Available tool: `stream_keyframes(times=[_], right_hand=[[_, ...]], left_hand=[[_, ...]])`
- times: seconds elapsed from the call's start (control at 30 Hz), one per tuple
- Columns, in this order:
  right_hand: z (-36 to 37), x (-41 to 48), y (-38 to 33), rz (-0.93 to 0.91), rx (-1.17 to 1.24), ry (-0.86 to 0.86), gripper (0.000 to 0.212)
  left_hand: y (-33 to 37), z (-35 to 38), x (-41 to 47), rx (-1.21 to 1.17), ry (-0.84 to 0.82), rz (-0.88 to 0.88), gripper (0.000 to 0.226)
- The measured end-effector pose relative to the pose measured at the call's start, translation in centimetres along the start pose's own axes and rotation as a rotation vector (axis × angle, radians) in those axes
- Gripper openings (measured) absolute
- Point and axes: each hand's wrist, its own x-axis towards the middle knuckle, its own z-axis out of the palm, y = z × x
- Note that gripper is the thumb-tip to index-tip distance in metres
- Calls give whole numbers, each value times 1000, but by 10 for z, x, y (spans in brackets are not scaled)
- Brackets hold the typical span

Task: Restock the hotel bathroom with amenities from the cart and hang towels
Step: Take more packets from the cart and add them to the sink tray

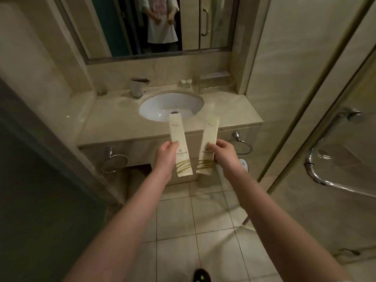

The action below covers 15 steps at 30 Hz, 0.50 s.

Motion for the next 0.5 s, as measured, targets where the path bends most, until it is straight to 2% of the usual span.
stream_keyframes(times=[0.1,0.2,0.27,0.5], right_hand=[[1,59,-23,-20,-43,2,13],[5,120,-39,-19,-85,25,7],[10,163,-43,-22,-71,50,12],[35,330,-80,36,-1,130,7]], left_hand=[[27,16,56,26,-26,23,18],[44,30,115,26,-32,53,19],[52,40,158,33,-40,46,19],[86,62,329,27,-83,35,18]])
